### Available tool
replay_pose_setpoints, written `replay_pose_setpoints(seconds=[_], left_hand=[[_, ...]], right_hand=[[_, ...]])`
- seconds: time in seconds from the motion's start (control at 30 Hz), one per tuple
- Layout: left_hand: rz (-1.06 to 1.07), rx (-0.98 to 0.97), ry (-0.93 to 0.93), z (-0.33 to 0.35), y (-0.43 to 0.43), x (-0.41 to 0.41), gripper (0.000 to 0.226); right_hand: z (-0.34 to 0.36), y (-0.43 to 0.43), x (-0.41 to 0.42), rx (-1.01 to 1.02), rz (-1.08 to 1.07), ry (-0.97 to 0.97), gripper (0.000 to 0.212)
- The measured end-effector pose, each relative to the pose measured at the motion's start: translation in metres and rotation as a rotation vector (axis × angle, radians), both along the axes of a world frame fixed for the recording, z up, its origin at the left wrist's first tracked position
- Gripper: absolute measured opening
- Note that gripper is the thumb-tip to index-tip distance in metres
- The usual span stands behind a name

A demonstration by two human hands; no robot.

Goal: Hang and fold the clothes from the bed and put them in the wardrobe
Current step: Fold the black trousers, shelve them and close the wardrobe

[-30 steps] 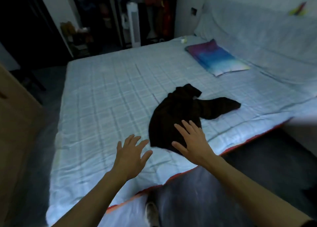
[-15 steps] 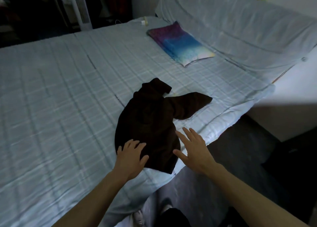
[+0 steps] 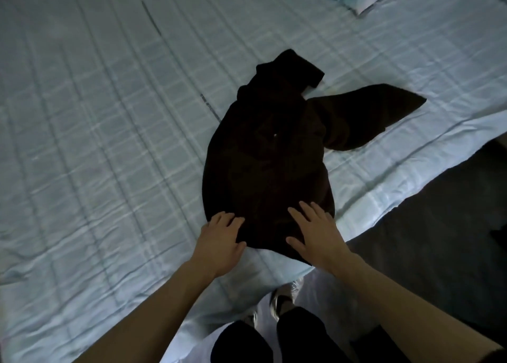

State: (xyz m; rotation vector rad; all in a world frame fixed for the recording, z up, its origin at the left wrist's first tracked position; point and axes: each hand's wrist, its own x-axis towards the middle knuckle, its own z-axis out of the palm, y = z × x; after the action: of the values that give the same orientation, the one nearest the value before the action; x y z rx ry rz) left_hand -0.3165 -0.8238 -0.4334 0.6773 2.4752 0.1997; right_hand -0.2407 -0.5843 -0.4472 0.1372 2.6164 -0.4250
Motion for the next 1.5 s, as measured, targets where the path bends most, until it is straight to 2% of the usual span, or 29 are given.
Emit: replay_pose_setpoints(seconds=[0.17,0.3,0.4,0.5,0.63,0.8,1.03,1.2,1.37,1.5], left_hand=[[-0.141,-0.049,-0.075,-0.070,-0.006,-0.012,0.071],[-0.282,-0.058,0.045,-0.124,-0.022,-0.016,0.101],[-0.359,-0.001,0.173,-0.140,-0.030,-0.019,0.101],[-0.417,-0.009,0.276,-0.145,-0.029,-0.031,0.091],[-0.537,-0.091,0.348,-0.147,-0.026,-0.037,0.088],[-0.541,-0.075,0.357,-0.135,-0.018,-0.052,0.092],[-0.457,0.073,0.397,-0.055,-0.030,-0.066,0.082],[-0.424,0.193,0.518,0.037,-0.037,-0.082,0.066],[-0.433,0.263,0.643,0.129,-0.041,-0.094,0.066],[-0.424,0.285,0.673,0.191,-0.047,-0.088,0.064]], right_hand=[[-0.058,-0.020,0.008,-0.009,-0.028,-0.052,0.086],[-0.104,-0.028,0.011,0.061,-0.035,-0.085,0.114],[-0.125,-0.038,0.018,0.196,0.003,-0.045,0.125],[-0.135,-0.041,0.019,0.206,-0.053,0.027,0.119],[-0.137,-0.038,0.022,0.193,-0.083,0.103,0.097],[-0.128,-0.037,0.017,0.168,-0.088,0.077,0.089],[-0.052,-0.033,0.007,0.152,-0.206,0.240,0.071],[0.042,-0.035,-0.003,0.176,-0.249,0.359,0.058],[0.139,-0.036,-0.015,0.201,-0.303,0.541,0.041],[0.200,-0.027,-0.018,0.242,-0.283,0.663,0.027]])
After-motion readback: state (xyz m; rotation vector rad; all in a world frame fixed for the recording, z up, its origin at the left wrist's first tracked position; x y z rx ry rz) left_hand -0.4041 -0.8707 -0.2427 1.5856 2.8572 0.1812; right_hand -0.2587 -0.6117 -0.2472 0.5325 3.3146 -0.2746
